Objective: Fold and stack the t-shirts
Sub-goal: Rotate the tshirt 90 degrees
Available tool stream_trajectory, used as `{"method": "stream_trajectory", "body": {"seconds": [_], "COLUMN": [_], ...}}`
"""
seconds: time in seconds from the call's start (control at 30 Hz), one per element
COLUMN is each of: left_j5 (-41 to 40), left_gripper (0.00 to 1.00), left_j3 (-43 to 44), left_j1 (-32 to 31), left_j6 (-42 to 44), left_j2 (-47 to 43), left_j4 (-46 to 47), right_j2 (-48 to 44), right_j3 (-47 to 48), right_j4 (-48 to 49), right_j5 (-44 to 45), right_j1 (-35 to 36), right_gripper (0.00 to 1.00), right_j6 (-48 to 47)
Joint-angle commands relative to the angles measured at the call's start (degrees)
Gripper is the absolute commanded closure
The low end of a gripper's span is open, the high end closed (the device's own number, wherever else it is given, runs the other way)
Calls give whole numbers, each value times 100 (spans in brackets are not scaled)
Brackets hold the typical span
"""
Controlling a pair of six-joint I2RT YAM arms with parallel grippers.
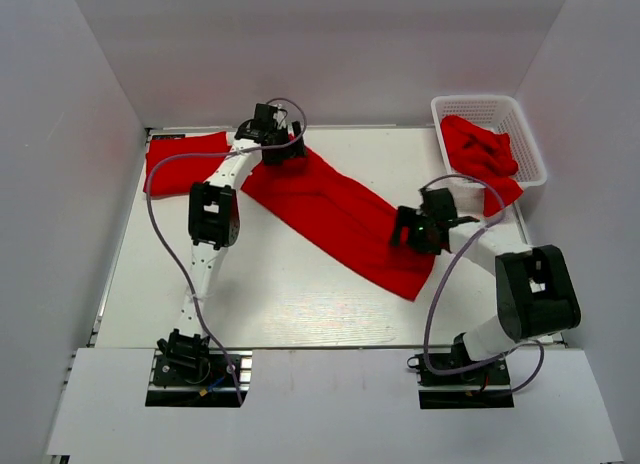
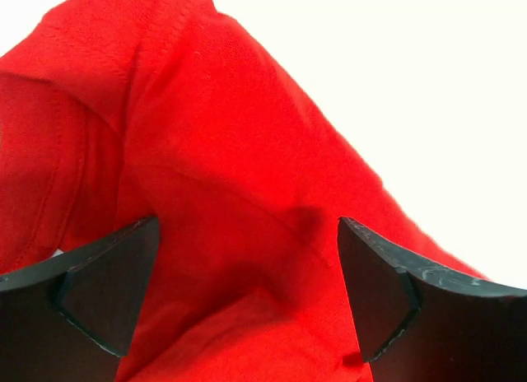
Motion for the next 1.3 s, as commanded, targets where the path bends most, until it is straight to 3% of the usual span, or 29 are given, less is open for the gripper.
{"method": "stream_trajectory", "body": {"seconds": [0.0,0.27,0.4,0.57,0.9,1.17,1.27], "left_j5": [1137,1068,857,401,-338,-303,-303], "left_gripper": [0,0,0,0,0,0,0], "left_j3": [41,526,589,589,589,282,430], "left_j1": [-221,-863,-1048,-1101,-1101,-1101,-1101], "left_j6": [-273,-1222,-1513,-1575,-1628,-1505,-1163], "left_j2": [853,1346,1645,1716,1312,207,-128], "left_j4": [1519,3280,3719,3782,4116,4362,4144], "right_j2": [74,91,-75,-137,-1315,-1825,-1738], "right_j3": [-588,-510,-378,-246,-457,193,474], "right_j4": [-641,-484,-352,-886,-1591,-1749,-1714], "right_j5": [-1042,-2203,-2564,-2196,-1695,-403,544], "right_j1": [909,2983,3564,3846,4172,4110,4075], "right_gripper": [10,10,10,10,10,10,10], "right_j6": [65,-31,276,461,1032,927,1050]}}
